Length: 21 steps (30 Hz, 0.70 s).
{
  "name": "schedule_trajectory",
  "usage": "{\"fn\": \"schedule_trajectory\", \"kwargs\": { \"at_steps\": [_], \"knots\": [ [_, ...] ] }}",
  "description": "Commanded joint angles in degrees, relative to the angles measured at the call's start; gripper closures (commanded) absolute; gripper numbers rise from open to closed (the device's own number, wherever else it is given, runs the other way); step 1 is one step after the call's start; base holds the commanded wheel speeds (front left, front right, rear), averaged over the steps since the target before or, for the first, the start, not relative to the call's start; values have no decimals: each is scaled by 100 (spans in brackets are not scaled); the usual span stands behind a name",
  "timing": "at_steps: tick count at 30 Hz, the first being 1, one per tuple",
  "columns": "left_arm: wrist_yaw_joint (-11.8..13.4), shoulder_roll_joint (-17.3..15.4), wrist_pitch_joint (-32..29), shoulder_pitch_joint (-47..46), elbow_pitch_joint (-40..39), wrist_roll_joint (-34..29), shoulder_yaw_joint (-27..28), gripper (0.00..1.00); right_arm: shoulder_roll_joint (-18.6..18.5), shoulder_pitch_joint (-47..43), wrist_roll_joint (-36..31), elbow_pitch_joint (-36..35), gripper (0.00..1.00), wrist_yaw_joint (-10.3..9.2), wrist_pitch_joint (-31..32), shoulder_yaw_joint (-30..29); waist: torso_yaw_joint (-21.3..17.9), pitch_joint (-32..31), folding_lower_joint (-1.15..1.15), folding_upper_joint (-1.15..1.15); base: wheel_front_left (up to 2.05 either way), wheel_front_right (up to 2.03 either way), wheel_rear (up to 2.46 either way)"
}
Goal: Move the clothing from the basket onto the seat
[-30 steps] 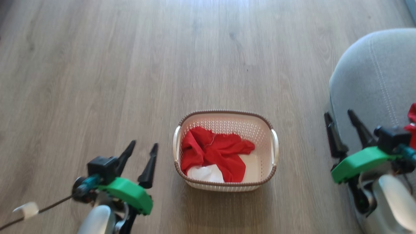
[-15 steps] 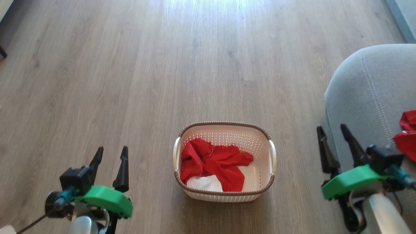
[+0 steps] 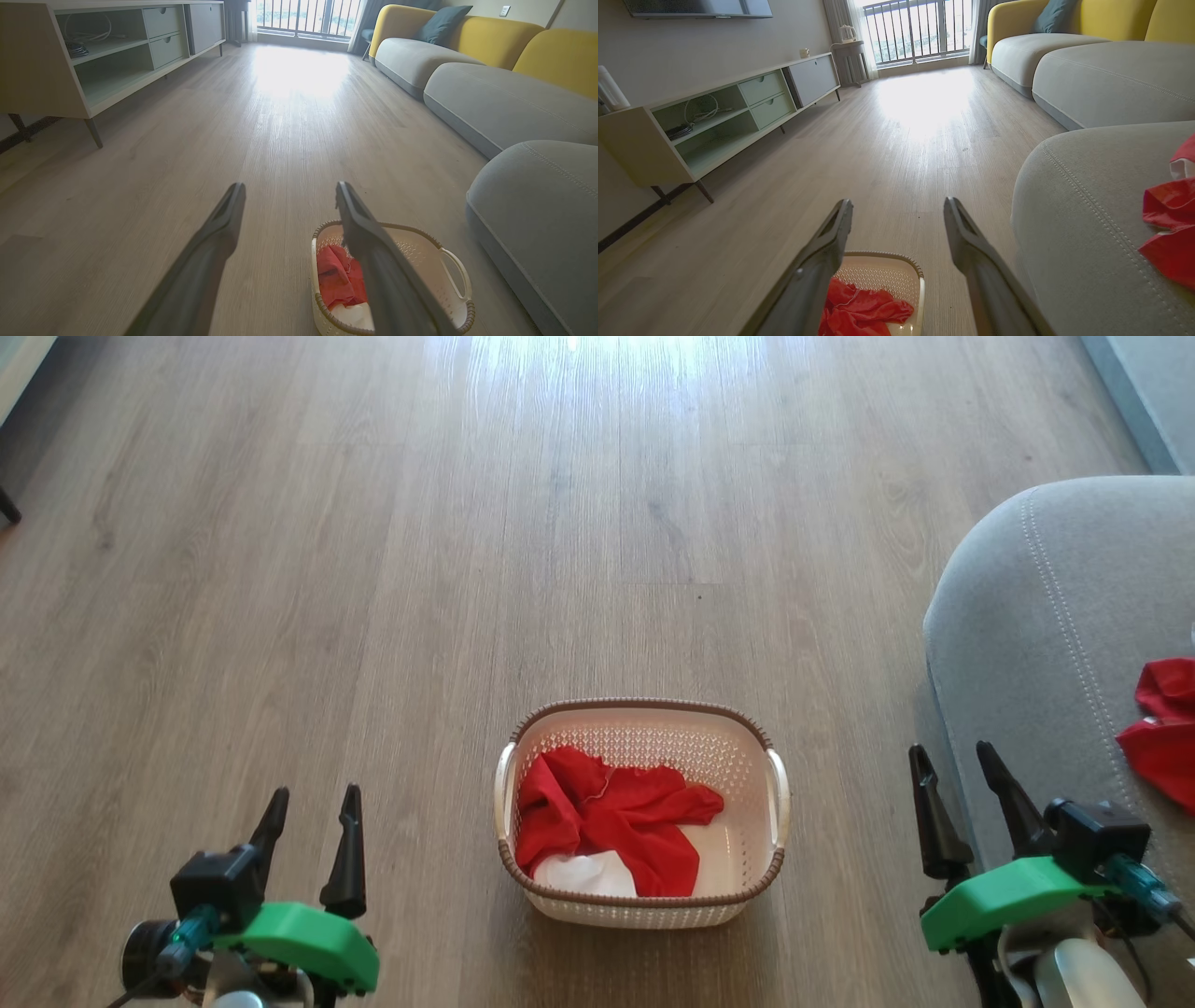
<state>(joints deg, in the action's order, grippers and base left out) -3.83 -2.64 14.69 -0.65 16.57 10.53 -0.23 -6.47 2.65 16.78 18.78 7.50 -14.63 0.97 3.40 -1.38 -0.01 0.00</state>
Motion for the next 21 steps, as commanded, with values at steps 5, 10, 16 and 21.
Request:
{"fn": "schedule_trajectory", "kwargs": {
  "at_steps": [5,10,16,21],
  "knots": [
    [53,-24,31,-114,-280,-34,108,0,33,118,-63,-205,0,-1,-37,68,3,33,1,0,0,0,0],
    [72,-24,31,-111,-270,-26,71,0,52,150,-63,-165,0,-1,-37,90,3,64,1,0,0,0,0],
    [63,-24,31,-98,-271,-14,20,0,64,163,-61,-159,0,-1,-37,77,6,98,1,0,0,0,0],
    [64,-24,31,-96,-287,28,-81,0,64,211,-66,-183,0,-1,-37,86,-26,212,1,0,0,0,0]
  ]
}}
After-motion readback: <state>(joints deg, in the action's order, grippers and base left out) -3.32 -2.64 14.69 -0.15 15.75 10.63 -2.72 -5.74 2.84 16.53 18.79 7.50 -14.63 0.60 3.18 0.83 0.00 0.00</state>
